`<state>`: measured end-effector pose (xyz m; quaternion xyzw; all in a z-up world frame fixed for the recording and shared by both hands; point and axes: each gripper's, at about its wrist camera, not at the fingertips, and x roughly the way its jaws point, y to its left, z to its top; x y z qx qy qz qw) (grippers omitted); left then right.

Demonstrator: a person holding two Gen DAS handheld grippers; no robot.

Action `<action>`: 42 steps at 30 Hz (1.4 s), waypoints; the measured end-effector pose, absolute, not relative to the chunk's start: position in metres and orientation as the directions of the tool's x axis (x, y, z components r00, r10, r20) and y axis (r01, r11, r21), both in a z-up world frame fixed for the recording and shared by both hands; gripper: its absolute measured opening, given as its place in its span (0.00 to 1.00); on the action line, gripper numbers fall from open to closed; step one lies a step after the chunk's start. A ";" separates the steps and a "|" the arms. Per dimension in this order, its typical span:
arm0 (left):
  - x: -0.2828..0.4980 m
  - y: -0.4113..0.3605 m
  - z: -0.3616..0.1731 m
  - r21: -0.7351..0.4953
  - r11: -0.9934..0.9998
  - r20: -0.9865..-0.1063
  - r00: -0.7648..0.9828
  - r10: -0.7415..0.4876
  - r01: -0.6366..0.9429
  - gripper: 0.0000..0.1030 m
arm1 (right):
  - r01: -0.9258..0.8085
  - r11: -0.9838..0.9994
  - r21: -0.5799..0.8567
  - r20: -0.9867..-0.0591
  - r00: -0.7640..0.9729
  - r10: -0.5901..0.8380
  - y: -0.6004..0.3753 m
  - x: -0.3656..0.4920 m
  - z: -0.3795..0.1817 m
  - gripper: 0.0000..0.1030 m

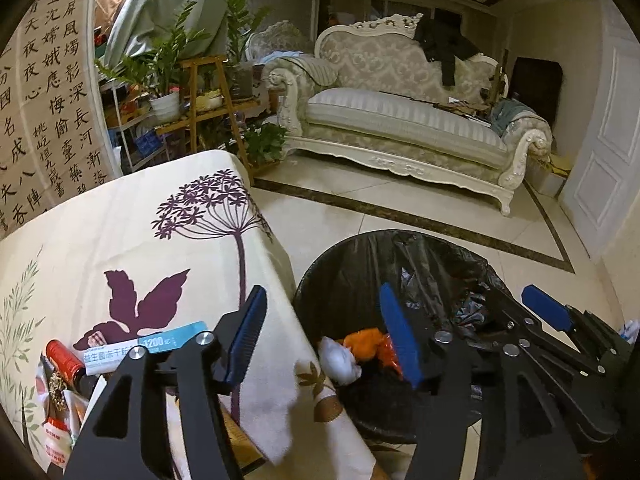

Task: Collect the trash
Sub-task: 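Carry tissue and ribbon over the bin and open both grippers to drop them, then move both grippers back over the remaining items on the bed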

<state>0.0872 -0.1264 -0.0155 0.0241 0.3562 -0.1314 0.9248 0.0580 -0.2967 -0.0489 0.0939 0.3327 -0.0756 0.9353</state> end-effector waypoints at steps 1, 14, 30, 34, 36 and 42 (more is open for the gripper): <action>0.086 -0.125 -0.014 -0.051 0.965 -0.663 0.714 -0.225 0.256 0.62 | 0.207 0.970 0.126 -0.635 0.768 -0.082 -0.296 0.057 -0.048 0.47; 0.059 -0.085 0.007 -0.046 0.978 -0.636 0.749 -0.185 0.202 0.74 | 0.197 0.973 0.122 -0.605 0.792 -0.084 -0.271 0.030 -0.032 0.70; 0.013 0.020 0.008 -0.018 1.000 -0.644 0.764 -0.030 0.024 0.74 | 0.008 0.989 0.148 -0.608 0.789 0.084 -0.182 0.009 -0.021 0.76; 0.003 0.051 0.002 -0.010 1.000 -0.653 0.757 0.015 -0.028 0.74 | -0.043 0.987 0.153 -0.618 0.776 0.129 -0.154 0.008 -0.021 0.76; -0.002 0.065 0.000 -0.007 0.999 -0.656 0.754 0.035 -0.053 0.74 | -0.069 0.986 0.148 -0.620 0.771 0.147 -0.140 0.007 -0.020 0.76; -0.012 0.104 -0.006 -0.018 0.992 -0.664 0.743 0.083 -0.127 0.74 | -0.144 0.979 0.145 -0.632 0.748 0.203 -0.100 0.001 -0.019 0.76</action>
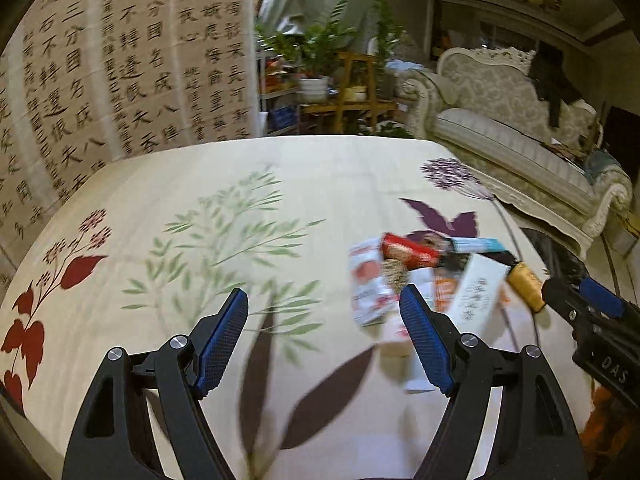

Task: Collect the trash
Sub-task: 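Move both grippers back over the remaining items on the bed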

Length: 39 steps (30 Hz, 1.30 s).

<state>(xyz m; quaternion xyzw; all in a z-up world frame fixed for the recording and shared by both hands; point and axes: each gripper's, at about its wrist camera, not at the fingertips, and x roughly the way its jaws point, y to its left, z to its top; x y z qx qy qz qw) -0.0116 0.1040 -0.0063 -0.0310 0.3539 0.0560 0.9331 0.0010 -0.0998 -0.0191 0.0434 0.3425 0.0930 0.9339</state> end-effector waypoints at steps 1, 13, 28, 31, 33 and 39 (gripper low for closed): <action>-0.013 0.110 -0.007 -0.020 0.990 -0.664 0.743 0.089 -0.136 0.74 | -0.153 0.978 0.145 -0.635 0.743 0.211 -0.095 0.000 -0.020 0.76; -0.020 0.146 -0.014 -0.029 0.984 -0.662 0.741 0.115 -0.178 0.74 | -0.190 0.977 0.096 -0.684 0.700 0.204 -0.043 0.003 -0.031 0.75; -0.021 0.145 -0.019 -0.057 0.987 -0.675 0.735 0.073 -0.150 0.74 | -0.119 0.993 0.001 -0.731 0.677 0.082 -0.057 0.008 -0.043 0.74; -0.020 0.141 -0.020 -0.056 0.989 -0.677 0.733 0.065 -0.139 0.74 | -0.099 0.995 -0.005 -0.733 0.677 0.064 -0.070 0.005 -0.043 0.74; -0.020 0.137 -0.021 -0.055 0.990 -0.679 0.732 0.060 -0.132 0.74 | -0.085 0.996 -0.003 -0.736 0.674 0.056 -0.078 0.003 -0.044 0.74; -0.020 0.131 -0.021 -0.051 0.991 -0.682 0.729 0.056 -0.123 0.74 | -0.076 0.997 0.019 -0.740 0.669 0.065 -0.092 -0.004 -0.046 0.74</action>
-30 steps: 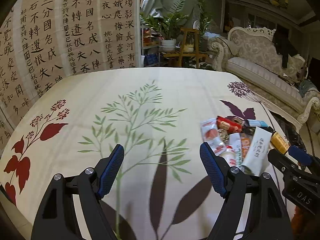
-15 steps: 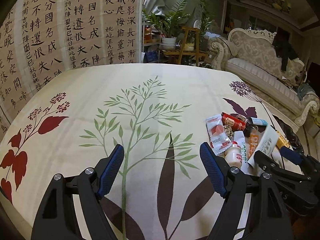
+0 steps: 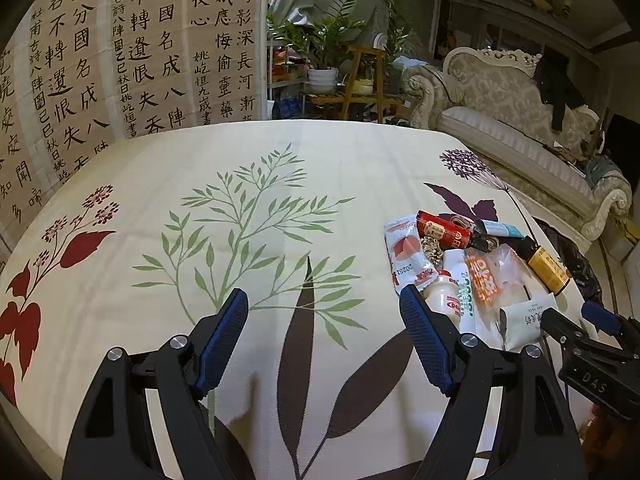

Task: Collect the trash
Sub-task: 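Move both grippers back over the remaining items on the bed, then grasp the brown bottle with the right gripper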

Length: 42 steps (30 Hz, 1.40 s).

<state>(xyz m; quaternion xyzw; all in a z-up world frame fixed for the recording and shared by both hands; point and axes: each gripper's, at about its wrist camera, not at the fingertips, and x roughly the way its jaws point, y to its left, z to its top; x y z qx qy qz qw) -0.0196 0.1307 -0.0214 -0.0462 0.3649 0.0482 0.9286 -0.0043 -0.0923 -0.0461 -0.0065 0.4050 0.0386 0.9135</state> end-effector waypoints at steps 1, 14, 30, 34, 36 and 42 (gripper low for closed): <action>-0.020 0.131 -0.022 -0.050 0.991 -0.684 0.728 0.056 -0.124 0.74 | -0.078 0.997 0.023 -0.739 0.670 0.070 -0.092 -0.005 -0.046 0.74; -0.020 0.135 -0.022 -0.058 0.988 -0.687 0.724 0.064 -0.142 0.74 | -0.178 0.984 -0.010 -0.762 0.638 0.108 -0.066 -0.015 -0.050 0.74; -0.013 0.140 -0.021 -0.077 0.985 -0.693 0.718 0.060 -0.156 0.74 | -0.185 0.982 0.026 -0.743 0.654 0.143 -0.074 -0.003 -0.033 0.74; -0.008 0.138 -0.024 -0.076 0.985 -0.698 0.713 0.059 -0.156 0.74 | -0.150 0.988 0.030 -0.717 0.685 0.126 -0.089 0.009 -0.022 0.70; -0.006 0.136 -0.024 -0.075 0.985 -0.700 0.712 0.057 -0.153 0.74 | -0.133 0.991 0.032 -0.724 0.680 0.115 -0.096 0.023 -0.024 0.58; -0.002 0.132 -0.023 -0.072 0.986 -0.704 0.708 0.054 -0.147 0.74 | -0.137 0.987 0.078 -0.757 0.636 0.148 -0.107 0.050 -0.041 0.37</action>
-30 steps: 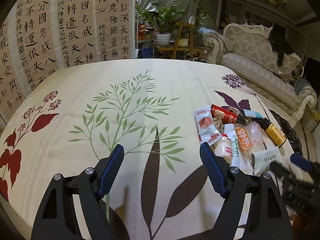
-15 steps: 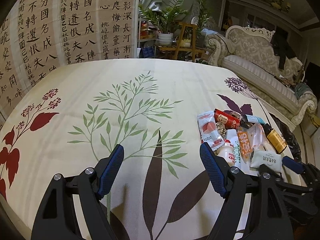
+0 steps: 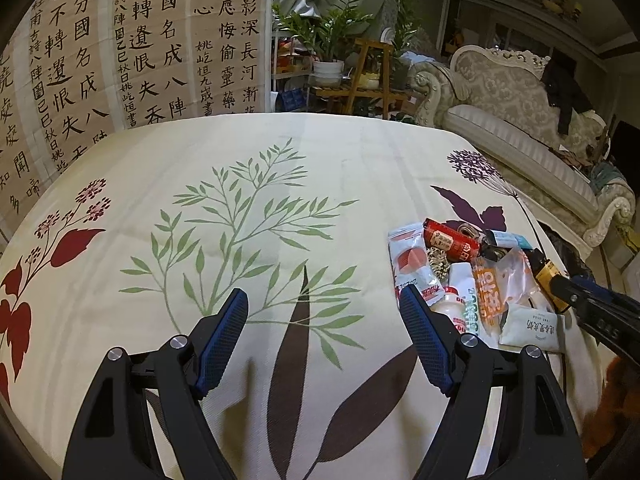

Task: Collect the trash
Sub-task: 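Grasp the brown bottle with the right gripper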

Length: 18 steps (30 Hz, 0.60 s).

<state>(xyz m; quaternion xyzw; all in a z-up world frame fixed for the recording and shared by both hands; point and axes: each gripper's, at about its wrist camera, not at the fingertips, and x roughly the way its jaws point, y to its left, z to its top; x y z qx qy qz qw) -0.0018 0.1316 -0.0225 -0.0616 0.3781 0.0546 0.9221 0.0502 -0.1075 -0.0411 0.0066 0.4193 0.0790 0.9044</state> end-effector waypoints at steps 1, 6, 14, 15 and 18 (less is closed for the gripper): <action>-0.001 0.131 -0.022 -0.072 0.987 -0.705 0.707 0.053 -0.146 0.74 | -0.143 0.987 0.078 -0.759 0.633 0.152 -0.107 0.052 -0.042 0.35; 0.005 0.125 -0.024 -0.067 0.989 -0.714 0.699 0.046 -0.134 0.74 | -0.192 0.979 0.064 -0.762 0.625 0.172 -0.099 0.057 -0.046 0.24; 0.020 0.117 -0.023 -0.088 0.990 -0.726 0.687 0.010 -0.108 0.74 | -0.217 0.974 0.066 -0.755 0.628 0.191 -0.097 0.056 -0.047 0.22; 0.023 0.115 -0.022 -0.088 0.990 -0.728 0.685 0.008 -0.106 0.74 | -0.218 0.973 0.072 -0.754 0.627 0.196 -0.098 0.055 -0.047 0.22; 0.034 0.112 -0.023 -0.098 0.991 -0.737 0.676 -0.009 -0.094 0.74 | -0.218 0.972 0.085 -0.752 0.626 0.206 -0.099 0.056 -0.047 0.22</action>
